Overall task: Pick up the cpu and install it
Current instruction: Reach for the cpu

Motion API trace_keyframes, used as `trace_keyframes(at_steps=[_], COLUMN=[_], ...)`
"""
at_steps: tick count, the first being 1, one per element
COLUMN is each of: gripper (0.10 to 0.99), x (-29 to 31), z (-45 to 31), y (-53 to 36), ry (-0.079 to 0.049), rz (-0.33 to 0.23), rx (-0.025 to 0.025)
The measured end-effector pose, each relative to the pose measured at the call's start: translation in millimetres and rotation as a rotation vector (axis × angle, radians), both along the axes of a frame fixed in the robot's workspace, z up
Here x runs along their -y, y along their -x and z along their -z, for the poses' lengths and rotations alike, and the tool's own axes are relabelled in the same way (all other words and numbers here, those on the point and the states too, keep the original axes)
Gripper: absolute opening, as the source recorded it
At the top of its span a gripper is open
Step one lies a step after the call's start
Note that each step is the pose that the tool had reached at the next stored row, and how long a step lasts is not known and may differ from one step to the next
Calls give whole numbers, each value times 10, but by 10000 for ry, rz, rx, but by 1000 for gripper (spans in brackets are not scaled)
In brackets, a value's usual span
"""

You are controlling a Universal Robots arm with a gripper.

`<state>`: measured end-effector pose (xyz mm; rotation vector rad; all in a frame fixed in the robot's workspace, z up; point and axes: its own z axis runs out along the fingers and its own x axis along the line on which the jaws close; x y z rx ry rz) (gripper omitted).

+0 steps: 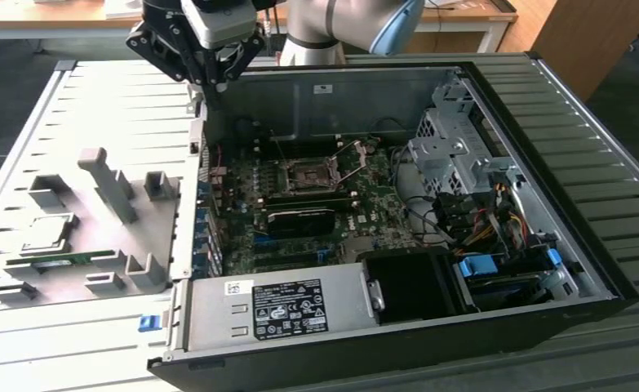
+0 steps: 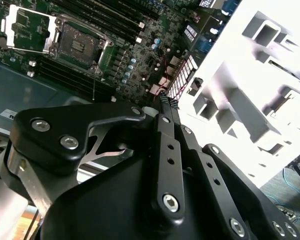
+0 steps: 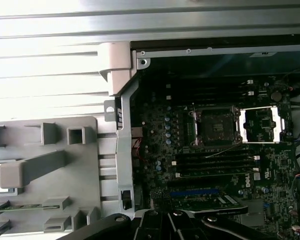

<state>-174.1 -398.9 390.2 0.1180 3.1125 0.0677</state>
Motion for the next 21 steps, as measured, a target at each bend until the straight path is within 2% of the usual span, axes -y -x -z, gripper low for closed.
trace_keyframes(at_steps=[21], gripper=[106], x=[0], z=[15], y=[152], ry=[0], rz=[1], rx=[0])
